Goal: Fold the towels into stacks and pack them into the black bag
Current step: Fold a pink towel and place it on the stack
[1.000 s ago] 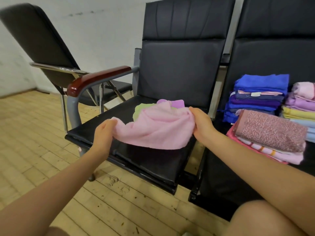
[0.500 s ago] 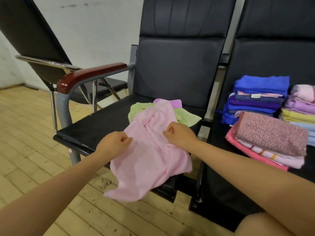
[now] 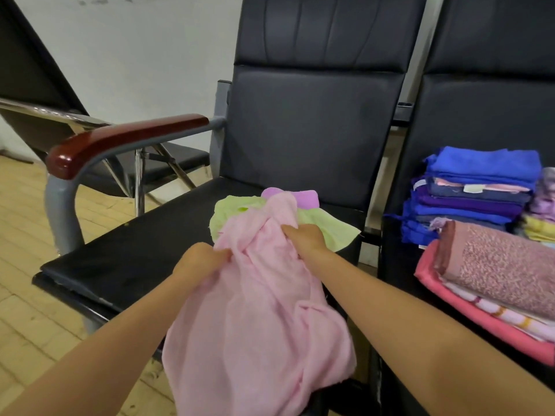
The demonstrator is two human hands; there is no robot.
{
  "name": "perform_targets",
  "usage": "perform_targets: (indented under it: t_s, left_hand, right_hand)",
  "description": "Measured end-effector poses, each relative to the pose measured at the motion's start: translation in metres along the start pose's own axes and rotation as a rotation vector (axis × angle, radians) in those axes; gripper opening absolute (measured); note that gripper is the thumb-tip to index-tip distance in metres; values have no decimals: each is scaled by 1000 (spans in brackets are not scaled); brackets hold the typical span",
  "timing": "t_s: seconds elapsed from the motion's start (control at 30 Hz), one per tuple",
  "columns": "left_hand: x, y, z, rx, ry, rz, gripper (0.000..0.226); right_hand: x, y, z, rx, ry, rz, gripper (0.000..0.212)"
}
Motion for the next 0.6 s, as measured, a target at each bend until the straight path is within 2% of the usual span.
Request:
perform_targets:
  t_s: [0.07,0.1,0.17,0.2,0.23,0.3,0.37,0.47,0.53,0.6]
  left_hand:
    - [0,6,8,87,33,-39,22]
    - [0,9,17,277,103,-16,18]
    - [10,14,41,787,233,-27,29]
    - [17,15,55,916,331,-33,33]
    - [26,16,68,945,425,-50,34]
    - [44,19,84,904,545,-100,22]
    - [63,19,90,867,535,-116,5]
    - [73,6,77,739,300,-150,9]
    - [79,-4,60,405,109,-257,20]
    - [87,-5,45,-24,20,-374,38]
  right_hand:
    - [4,-5,4,-66,22,54,24]
    - [4,-10,9,-104,66,98,23]
    - [9,-27,24,-203,190,199,20]
    - [12,-36,33,-255,243,238,21]
    - [14,-44,41,-285,272,261,23]
    - [20,-54,51,-303,249,243,24]
    - [26,-56,58,-335,200,182,23]
    - [34,-53,63,-372,170,113,13]
    - [38,-46,64,-295,158,84,15]
    - [41,-37,64,-102,101,67,15]
Point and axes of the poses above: each hand's wrist, its own x-axis away from the middle knuckle, its own z-axis out of the back of the hand, y = z × x, the point moved 4 cm from there along -x, towards the middle knuckle, and after that the axes turned 13 degrees about -x, right-handed, at the moved point
